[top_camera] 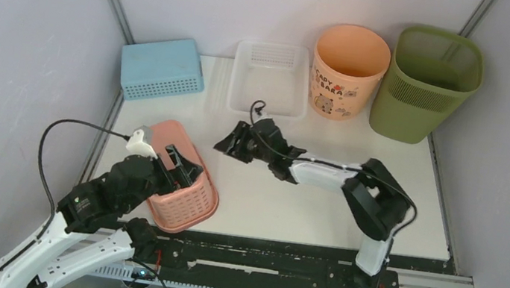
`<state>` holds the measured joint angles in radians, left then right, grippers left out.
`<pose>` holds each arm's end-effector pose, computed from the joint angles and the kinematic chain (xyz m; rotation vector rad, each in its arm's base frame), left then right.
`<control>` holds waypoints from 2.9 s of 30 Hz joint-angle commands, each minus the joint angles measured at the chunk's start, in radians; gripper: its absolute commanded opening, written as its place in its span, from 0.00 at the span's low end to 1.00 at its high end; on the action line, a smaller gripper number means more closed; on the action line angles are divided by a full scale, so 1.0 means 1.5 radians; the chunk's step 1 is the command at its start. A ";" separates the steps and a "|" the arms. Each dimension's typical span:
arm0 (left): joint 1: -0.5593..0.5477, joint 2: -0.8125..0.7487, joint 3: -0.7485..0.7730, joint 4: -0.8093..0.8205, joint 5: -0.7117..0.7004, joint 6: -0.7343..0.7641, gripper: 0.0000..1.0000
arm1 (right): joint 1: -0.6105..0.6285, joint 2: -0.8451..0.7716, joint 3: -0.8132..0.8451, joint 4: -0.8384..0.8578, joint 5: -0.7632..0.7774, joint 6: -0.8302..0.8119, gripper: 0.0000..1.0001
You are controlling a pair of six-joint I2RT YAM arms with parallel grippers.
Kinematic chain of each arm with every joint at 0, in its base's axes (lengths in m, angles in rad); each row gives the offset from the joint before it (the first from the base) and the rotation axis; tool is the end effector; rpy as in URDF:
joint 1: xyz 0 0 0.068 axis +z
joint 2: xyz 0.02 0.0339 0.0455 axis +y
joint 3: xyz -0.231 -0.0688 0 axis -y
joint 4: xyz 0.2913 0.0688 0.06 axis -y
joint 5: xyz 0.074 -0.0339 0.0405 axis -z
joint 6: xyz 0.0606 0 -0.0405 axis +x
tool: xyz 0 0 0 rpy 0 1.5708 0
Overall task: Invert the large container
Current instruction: Move the container to the center of the board.
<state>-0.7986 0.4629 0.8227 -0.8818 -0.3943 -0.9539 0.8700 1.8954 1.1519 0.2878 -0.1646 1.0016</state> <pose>0.1405 -0.1109 0.3106 -0.4056 2.0788 -0.6661 0.2947 0.3648 0.1206 0.0331 2.2975 1.2642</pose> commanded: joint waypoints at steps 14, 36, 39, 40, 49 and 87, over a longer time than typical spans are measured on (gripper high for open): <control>-0.013 -0.026 0.018 -0.023 0.130 -0.056 0.99 | 0.006 -0.262 -0.175 -0.120 0.002 -0.206 0.55; -0.013 -0.120 0.110 -0.037 -0.045 -0.011 0.97 | 0.278 -0.046 -0.078 0.184 -0.134 -0.307 0.54; -0.013 -0.127 0.108 -0.043 -0.046 -0.013 0.96 | 0.243 0.027 0.012 0.176 -0.166 -0.299 0.54; -0.013 -0.132 0.107 -0.046 -0.049 -0.016 0.96 | 0.232 0.045 0.037 0.173 -0.171 -0.298 0.54; -0.013 -0.146 0.115 -0.093 -0.092 -0.025 0.96 | 0.179 0.308 0.487 -0.061 -0.251 -0.342 0.58; 0.374 0.305 -0.052 0.044 -0.127 -0.091 0.98 | -0.005 -0.281 -0.162 -0.053 -0.217 -0.335 0.61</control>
<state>-0.3119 0.9054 0.7536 -0.9127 -0.5789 -1.1389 0.8684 1.5127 0.9066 0.1791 -0.4778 0.5209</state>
